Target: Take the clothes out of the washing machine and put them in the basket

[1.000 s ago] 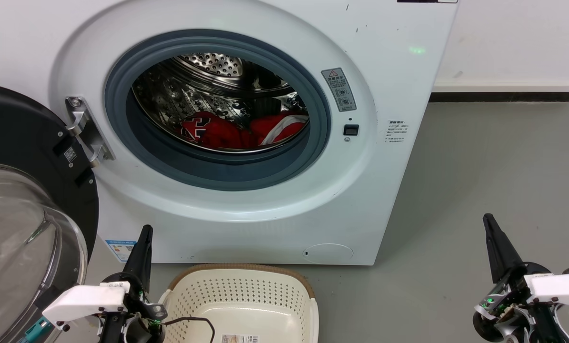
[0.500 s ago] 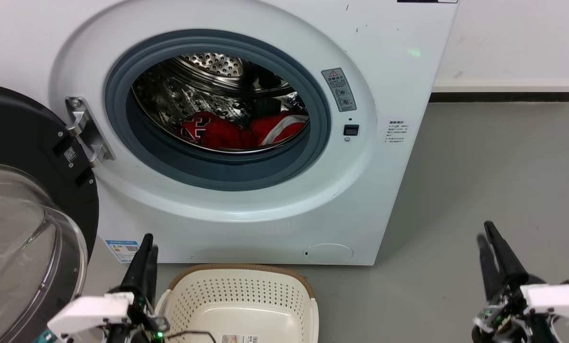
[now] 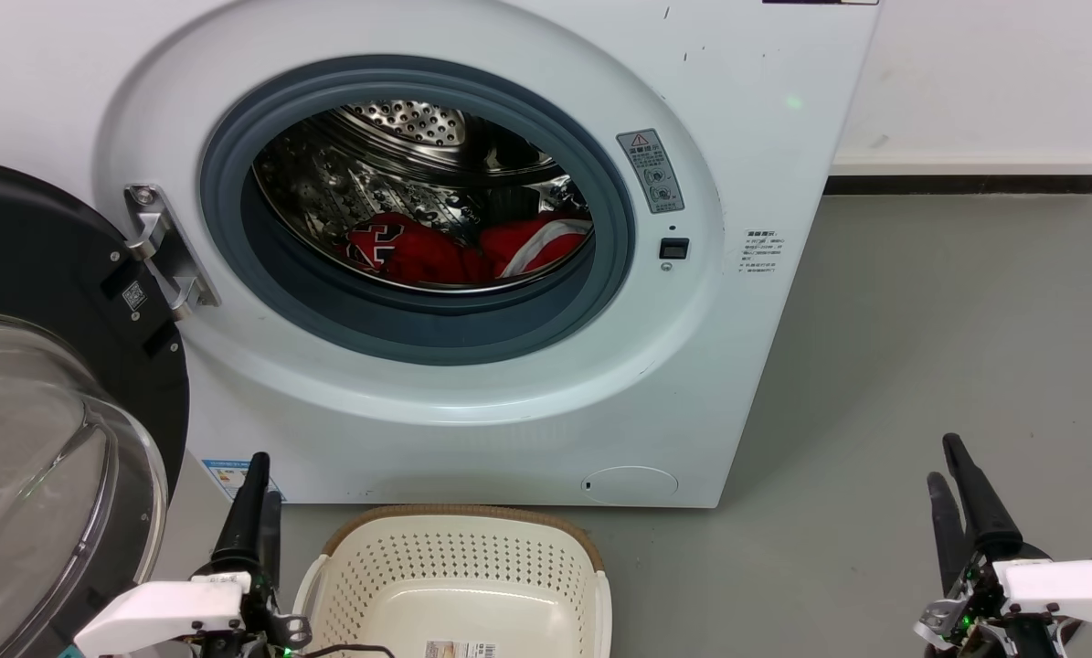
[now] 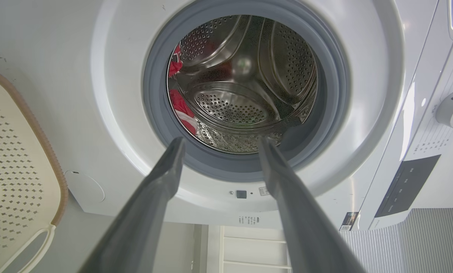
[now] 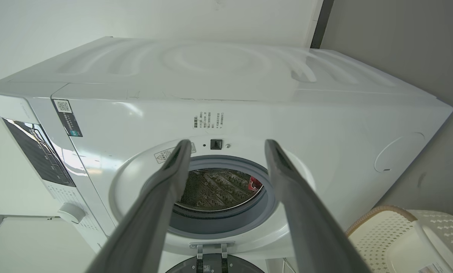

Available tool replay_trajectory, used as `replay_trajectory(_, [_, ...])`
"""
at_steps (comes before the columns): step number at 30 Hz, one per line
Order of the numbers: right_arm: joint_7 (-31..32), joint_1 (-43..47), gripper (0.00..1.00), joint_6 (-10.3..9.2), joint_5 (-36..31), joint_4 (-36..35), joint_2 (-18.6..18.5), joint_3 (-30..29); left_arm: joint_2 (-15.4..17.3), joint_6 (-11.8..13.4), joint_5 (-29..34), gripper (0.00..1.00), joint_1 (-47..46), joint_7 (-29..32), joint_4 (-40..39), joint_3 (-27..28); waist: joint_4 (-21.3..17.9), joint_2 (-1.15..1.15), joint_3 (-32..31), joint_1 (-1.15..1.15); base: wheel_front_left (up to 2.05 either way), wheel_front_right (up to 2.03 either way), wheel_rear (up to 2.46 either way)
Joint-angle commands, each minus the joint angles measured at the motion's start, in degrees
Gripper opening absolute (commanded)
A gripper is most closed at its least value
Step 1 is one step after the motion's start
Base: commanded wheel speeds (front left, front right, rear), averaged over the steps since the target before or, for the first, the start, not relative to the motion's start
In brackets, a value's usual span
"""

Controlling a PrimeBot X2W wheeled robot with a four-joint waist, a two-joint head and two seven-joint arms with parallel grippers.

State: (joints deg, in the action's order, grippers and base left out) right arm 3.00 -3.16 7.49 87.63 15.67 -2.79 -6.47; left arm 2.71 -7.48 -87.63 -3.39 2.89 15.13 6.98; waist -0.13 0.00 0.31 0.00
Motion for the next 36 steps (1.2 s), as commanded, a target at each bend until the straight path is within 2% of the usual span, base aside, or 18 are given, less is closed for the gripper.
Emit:
replay_trajectory(1, [-0.7,-0.4,1.0,0.0,-2.5,-0.7,-0.2,-0.7,0.1,0.0,1.7,1.0,-0.3,-0.8,-1.0,0.8,0.0,0.0,0.0,0.0,0.0,0.0,0.0])
replay_trajectory(6, [-1.7,-0.8,1.0,0.0,-7.3,-0.9,-0.2,-1.6,0.1,0.0,5.1,1.0,-0.5,-1.8,-1.2,2.8,-0.1,0.0,0.0,0.0,0.0,0.0,0.0])
replay_trajectory(13, [-3.4,-1.0,1.0,0.0,-19.6,-4.8,-0.2,-3.1,0.1,0.5,13.1,1.0,-1.0,-3.4,-4.4,5.3,-0.1,0.0,0.2,0.0,0.0,0.0,0.0])
replay_trajectory(21, [-5.2,-1.3,1.0,0.0,-34.9,-11.2,-0.2,-2.6,0.1,5.0,22.7,1.0,-0.6,-5.2,-11.4,4.3,-0.1,0.0,0.6,0.0,0.0,0.0,0.0])
replay_trajectory(28, [-6.6,-0.8,1.0,0.0,-47.3,-16.8,-0.2,1.2,0.2,8.1,31.1,1.0,0.4,-6.6,-16.4,1.6,-0.2,0.0,0.8,0.0,0.0,0.0,0.0])
replay_trajectory(36, [-8.2,0.0,1.0,0.0,-57.9,-20.3,-0.2,2.0,0.2,6.8,38.2,1.0,1.6,-8.2,-19.3,-1.4,-0.1,0.0,1.0,0.0,0.0,0.0,0.0])
